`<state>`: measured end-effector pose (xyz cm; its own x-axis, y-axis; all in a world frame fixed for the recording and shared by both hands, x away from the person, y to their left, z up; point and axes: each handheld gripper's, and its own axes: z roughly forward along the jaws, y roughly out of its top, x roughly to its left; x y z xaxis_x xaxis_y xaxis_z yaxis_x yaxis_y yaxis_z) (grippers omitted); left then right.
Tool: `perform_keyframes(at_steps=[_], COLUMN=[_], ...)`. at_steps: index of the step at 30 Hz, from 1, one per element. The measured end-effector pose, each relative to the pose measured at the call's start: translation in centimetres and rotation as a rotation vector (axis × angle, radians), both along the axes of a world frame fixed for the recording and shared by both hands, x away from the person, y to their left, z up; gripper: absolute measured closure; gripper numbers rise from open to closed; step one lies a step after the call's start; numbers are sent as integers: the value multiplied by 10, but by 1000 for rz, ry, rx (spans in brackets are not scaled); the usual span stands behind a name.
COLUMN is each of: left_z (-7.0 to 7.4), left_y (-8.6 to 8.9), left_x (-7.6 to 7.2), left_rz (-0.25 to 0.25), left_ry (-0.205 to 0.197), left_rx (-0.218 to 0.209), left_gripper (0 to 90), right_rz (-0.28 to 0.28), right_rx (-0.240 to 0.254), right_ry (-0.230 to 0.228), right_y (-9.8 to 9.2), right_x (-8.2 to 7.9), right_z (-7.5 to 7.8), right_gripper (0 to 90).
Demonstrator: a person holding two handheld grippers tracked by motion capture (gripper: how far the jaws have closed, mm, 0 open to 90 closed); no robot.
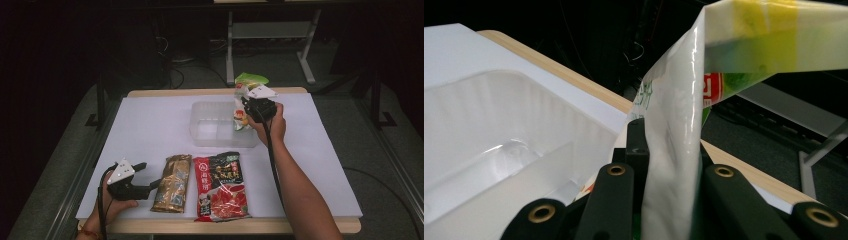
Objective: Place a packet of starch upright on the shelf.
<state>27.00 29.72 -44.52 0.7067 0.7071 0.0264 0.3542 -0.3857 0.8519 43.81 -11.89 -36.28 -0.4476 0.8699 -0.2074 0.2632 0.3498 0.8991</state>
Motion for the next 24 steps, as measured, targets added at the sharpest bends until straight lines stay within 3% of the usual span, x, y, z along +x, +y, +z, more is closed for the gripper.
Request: perform_keyframes(at_steps=[4, 8, 12, 21, 24], left_z=[0, 0, -1, 0, 0], left_y=[0, 0, -1, -1, -2], left_x=[0, 0, 0, -1, -1], left_rz=[-3, -4, -5, -4, -5], left_ry=[2, 0, 4, 4, 2], left_rx=[3, 1, 5, 11, 12], left_gripper=[180, 180, 180, 180, 180], right_rz=[-12, 12, 25, 87, 111], right_rx=[-2, -32, -21, -5, -31], right_ry=[4, -14, -20, 37, 67], right_y=[4, 9, 7, 0, -2], right_x=[1, -6, -11, -20, -21], right_z=[-5, -13, -19, -26, -23], right_gripper=[801, 801, 797, 737, 734])
